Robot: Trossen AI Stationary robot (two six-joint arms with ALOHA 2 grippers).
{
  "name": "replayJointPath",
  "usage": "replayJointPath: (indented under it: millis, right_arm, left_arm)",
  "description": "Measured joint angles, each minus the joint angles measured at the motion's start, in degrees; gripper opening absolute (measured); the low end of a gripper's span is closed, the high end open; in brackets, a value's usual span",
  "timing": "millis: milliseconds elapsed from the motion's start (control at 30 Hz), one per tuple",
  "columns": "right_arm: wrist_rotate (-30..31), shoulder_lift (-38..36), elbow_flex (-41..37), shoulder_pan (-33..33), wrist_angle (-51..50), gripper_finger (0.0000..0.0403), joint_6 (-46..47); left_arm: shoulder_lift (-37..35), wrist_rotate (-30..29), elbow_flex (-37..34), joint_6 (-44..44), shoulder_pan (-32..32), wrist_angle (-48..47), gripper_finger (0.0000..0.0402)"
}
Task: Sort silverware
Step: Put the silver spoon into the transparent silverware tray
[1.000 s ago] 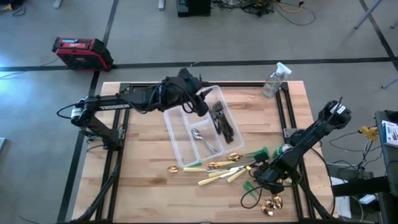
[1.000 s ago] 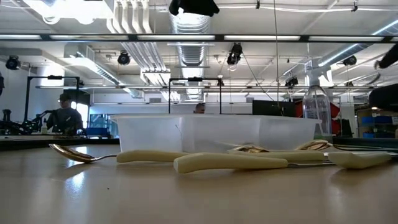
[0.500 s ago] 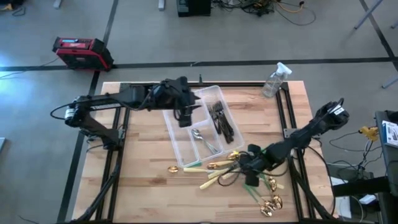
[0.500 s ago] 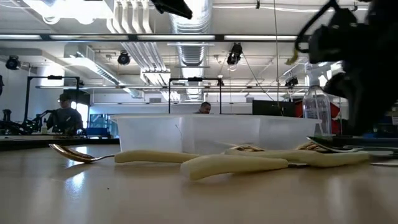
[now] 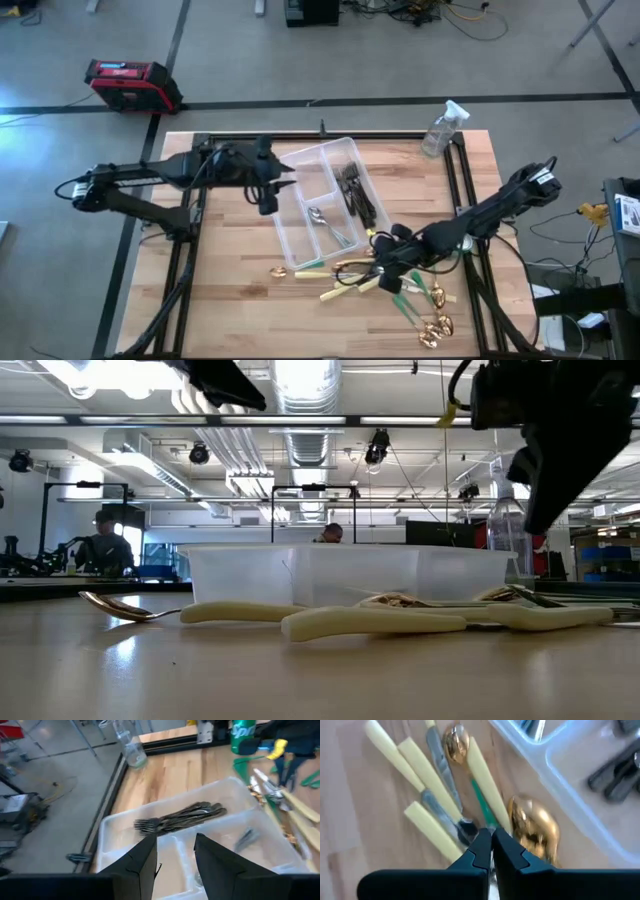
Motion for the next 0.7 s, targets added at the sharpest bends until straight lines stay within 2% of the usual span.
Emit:
replayJointPath:
  millis: [167,300,500,700]
  right_arm:
    - [-2.9,0.0,0.1,1.5,-2.7,0.0005,6.0]
    - [-4.4,1.4,-0.3,3.6,-2.7,0.0043,8.8]
    - [-4.5,6.1,-0.5,6.2,-3.1,0.0105,10.3]
    - [-4.1,11.7,-0.4,6.5,-3.0,0.0111,11.3]
  left_arm:
    - [-3.4,5.0,-9.0,-1.3,-0.1,7.7,0.0119]
    - [-4.2,8.0,-14.8,-4.8,-0.1,13.3,0.0119]
    - [-4.1,8.4,-22.5,-6.8,-0.4,21.2,0.0119]
    - [-4.0,8.4,-26.1,-6.8,-0.4,24.4,0.0119]
